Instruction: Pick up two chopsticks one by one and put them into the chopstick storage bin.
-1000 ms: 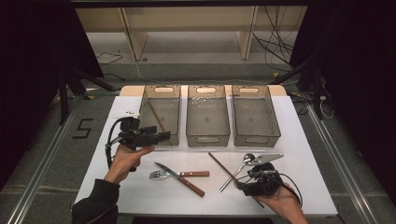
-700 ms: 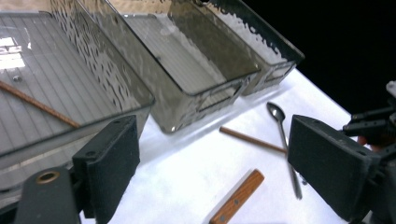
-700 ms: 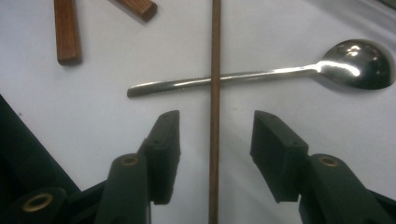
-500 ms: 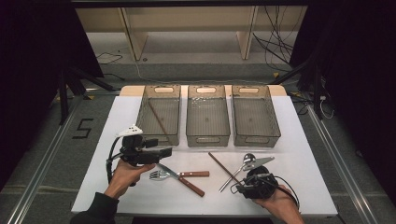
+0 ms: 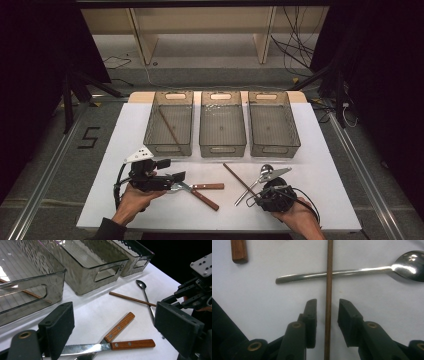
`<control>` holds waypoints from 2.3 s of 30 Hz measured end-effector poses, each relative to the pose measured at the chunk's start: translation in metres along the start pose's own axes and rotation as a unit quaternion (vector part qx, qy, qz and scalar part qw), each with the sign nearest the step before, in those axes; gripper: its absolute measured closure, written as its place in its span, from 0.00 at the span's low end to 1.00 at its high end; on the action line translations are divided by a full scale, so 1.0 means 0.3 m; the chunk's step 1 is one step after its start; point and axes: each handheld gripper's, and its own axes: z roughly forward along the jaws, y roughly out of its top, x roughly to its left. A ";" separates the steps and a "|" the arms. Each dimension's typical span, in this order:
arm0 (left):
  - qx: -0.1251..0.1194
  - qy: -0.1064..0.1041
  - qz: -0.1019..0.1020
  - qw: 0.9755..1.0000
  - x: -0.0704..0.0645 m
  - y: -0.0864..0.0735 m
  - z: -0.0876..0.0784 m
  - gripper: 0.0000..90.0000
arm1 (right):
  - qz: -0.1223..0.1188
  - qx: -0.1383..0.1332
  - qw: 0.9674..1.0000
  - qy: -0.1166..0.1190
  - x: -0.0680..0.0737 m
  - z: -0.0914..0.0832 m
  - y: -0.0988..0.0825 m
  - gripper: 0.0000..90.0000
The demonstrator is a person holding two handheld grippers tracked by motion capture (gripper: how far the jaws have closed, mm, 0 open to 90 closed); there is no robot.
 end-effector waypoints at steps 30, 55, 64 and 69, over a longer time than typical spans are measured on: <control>0.003 0.006 -0.030 1.000 -0.004 0.006 -0.011 0.18 | -0.004 -0.024 1.000 -0.016 0.015 -0.039 0.022 0.95; 0.033 -0.016 -0.116 0.993 -0.064 0.074 0.099 0.18 | -0.019 -0.125 0.992 -0.012 0.080 -0.089 0.140 0.95; 0.036 -0.034 -0.145 0.988 -0.077 0.088 0.155 0.19 | -0.020 -0.143 0.989 -0.012 0.099 -0.078 0.158 0.95; 0.036 -0.039 -0.164 0.985 -0.087 0.095 0.187 0.21 | -0.025 -0.153 0.988 -0.008 0.122 -0.071 0.171 0.95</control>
